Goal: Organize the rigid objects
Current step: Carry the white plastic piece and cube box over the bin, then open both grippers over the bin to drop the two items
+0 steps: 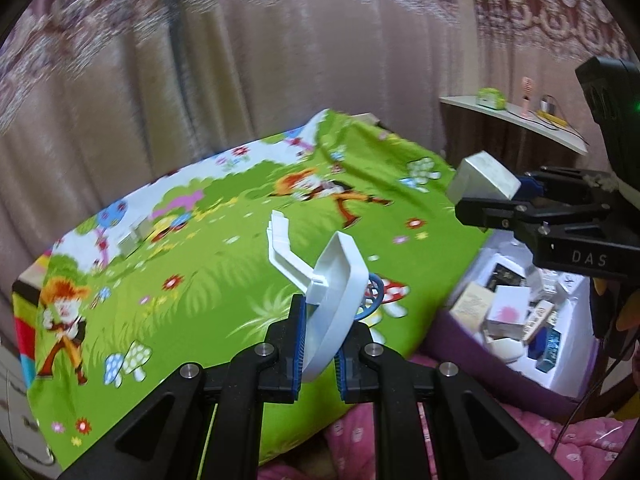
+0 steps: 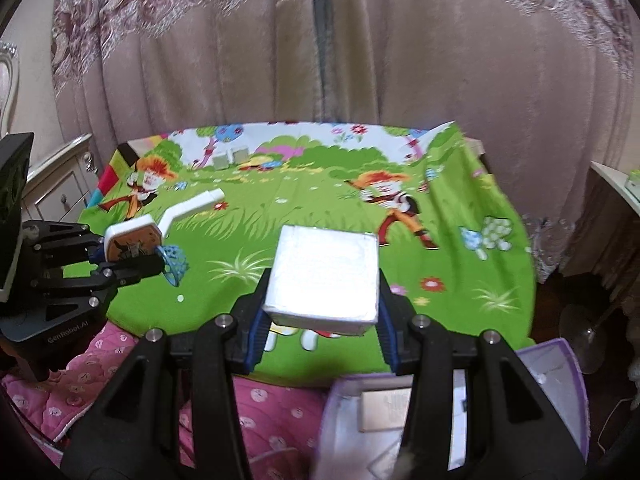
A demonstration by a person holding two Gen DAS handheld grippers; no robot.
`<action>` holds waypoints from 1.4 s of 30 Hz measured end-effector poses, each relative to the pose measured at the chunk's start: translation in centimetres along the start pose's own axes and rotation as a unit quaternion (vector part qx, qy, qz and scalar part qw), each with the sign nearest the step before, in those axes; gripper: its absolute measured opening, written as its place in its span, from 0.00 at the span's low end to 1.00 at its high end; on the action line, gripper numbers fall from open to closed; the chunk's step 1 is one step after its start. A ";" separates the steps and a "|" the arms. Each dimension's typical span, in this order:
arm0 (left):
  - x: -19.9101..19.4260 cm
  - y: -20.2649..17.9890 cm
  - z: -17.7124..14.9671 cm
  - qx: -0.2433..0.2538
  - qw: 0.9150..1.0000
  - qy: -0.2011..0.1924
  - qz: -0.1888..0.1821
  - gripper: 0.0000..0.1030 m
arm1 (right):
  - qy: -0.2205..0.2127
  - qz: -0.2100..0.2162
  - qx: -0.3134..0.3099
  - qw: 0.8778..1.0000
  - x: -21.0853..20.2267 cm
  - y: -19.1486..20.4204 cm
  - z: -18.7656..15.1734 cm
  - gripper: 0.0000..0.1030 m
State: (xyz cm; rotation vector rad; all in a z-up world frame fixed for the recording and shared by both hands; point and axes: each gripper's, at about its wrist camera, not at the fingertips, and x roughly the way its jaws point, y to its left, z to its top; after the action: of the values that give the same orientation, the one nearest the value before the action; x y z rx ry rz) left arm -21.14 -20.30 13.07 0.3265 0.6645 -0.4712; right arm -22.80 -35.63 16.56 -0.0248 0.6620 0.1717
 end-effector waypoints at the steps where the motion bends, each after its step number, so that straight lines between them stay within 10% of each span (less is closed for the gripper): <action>1: 0.0 -0.8 0.3 0.009 1.000 -0.002 -0.006 0.13 | -0.003 -0.006 0.003 1.000 -0.6 -0.4 -0.1 0.48; 42: 6.5 -22.7 2.4 0.226 0.951 0.076 -0.196 0.13 | 0.057 -0.189 0.106 0.975 -8.7 -14.7 -10.1 0.48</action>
State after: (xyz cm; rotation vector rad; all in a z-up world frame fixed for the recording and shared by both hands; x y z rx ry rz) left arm -27.14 -42.51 7.44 0.6748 0.7726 -0.9926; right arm -33.30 -52.19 13.48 0.0448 0.7744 -0.2704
